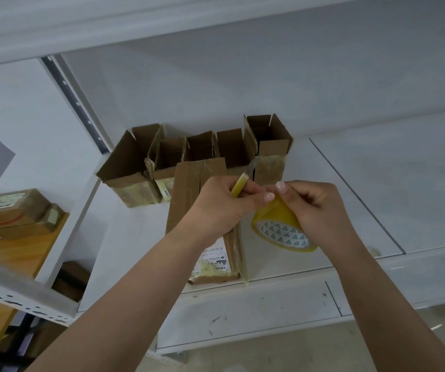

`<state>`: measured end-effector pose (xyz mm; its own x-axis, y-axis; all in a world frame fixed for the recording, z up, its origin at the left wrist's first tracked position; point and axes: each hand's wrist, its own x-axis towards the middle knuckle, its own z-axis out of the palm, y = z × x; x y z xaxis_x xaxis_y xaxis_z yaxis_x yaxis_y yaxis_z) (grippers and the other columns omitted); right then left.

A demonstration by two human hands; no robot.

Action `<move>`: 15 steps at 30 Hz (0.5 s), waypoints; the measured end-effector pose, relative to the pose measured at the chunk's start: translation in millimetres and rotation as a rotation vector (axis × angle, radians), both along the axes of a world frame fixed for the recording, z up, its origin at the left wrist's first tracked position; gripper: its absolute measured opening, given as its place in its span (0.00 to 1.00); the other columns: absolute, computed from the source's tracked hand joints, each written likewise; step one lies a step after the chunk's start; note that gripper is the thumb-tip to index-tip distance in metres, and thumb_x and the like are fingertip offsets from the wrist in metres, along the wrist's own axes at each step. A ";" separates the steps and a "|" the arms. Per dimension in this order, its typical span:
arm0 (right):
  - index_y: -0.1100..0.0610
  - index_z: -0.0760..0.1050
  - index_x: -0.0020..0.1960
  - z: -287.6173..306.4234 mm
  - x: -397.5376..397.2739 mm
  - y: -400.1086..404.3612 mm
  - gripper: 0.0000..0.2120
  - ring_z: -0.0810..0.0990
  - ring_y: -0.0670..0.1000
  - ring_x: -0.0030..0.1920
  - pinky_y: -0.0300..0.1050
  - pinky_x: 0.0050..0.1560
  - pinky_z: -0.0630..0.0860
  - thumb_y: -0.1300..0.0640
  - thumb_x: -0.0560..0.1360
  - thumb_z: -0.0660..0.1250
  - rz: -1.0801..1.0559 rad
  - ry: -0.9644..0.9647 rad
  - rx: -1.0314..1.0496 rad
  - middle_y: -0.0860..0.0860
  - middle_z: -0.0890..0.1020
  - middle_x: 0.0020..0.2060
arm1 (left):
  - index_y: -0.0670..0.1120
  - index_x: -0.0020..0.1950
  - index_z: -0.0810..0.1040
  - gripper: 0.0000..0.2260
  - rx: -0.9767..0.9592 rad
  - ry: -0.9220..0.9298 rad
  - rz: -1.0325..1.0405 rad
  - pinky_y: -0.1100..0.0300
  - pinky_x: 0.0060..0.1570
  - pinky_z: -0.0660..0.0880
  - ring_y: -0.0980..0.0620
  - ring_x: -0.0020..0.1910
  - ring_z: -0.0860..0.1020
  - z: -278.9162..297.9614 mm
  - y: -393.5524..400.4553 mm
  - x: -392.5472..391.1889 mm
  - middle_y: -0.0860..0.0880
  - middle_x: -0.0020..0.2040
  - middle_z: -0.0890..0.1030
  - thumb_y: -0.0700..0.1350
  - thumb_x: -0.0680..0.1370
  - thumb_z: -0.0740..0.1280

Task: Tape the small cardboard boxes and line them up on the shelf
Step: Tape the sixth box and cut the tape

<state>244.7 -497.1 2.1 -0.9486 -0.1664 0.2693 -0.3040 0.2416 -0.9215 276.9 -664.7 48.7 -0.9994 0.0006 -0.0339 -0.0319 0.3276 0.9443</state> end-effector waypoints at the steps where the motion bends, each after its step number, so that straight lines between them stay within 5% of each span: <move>1: 0.46 0.85 0.48 -0.6 0.9 -3.0 0.15 0.84 0.52 0.43 0.59 0.48 0.80 0.40 0.76 0.62 -0.017 0.012 0.031 0.48 0.86 0.39 | 0.44 0.42 0.83 0.05 -0.026 0.012 0.007 0.73 0.32 0.72 0.63 0.33 0.79 -1.2 -1.4 0.3 0.57 0.32 0.82 0.45 0.73 0.75; 4: 0.48 0.85 0.46 -0.8 4.4 -13.7 0.25 0.81 0.50 0.38 0.55 0.41 0.79 0.32 0.73 0.57 -0.146 0.104 0.129 0.49 0.83 0.34 | 0.42 0.40 0.80 0.08 -0.026 0.001 0.022 0.75 0.23 0.65 0.64 0.22 0.73 -1.7 -0.8 4.0 0.59 0.23 0.75 0.44 0.77 0.72; 8: 0.44 0.83 0.51 -0.2 4.6 -25.7 0.14 0.77 0.40 0.35 0.38 0.34 0.69 0.39 0.77 0.63 -0.325 0.287 0.151 0.38 0.81 0.34 | 0.42 0.38 0.77 0.12 0.111 -0.067 0.066 0.71 0.22 0.63 0.62 0.19 0.68 -5.0 3.0 12.1 0.59 0.19 0.69 0.45 0.79 0.68; 10: 0.44 0.82 0.56 0.6 2.8 -31.4 0.11 0.74 0.35 0.34 0.33 0.34 0.64 0.44 0.77 0.65 -0.379 0.329 0.164 0.34 0.76 0.34 | 0.43 0.38 0.78 0.11 0.128 -0.081 0.087 0.68 0.25 0.63 0.61 0.19 0.67 -6.3 2.1 15.5 0.59 0.19 0.69 0.45 0.79 0.68; 15: 0.44 0.81 0.57 -1.4 -3.5 -40.0 0.11 0.75 0.42 0.36 0.35 0.33 0.63 0.44 0.78 0.65 -0.423 0.324 0.215 0.39 0.76 0.35 | 0.45 0.44 0.84 0.08 0.047 -0.022 0.099 0.75 0.22 0.63 0.65 0.19 0.70 5.1 -15.2 20.7 0.59 0.24 0.77 0.45 0.79 0.68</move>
<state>241.3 -537.2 0.7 -0.8193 0.1264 0.5592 -0.3988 0.5749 -0.7144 297.6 -679.9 53.9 -0.9937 -0.0962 -0.0584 -0.0831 0.2776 0.9571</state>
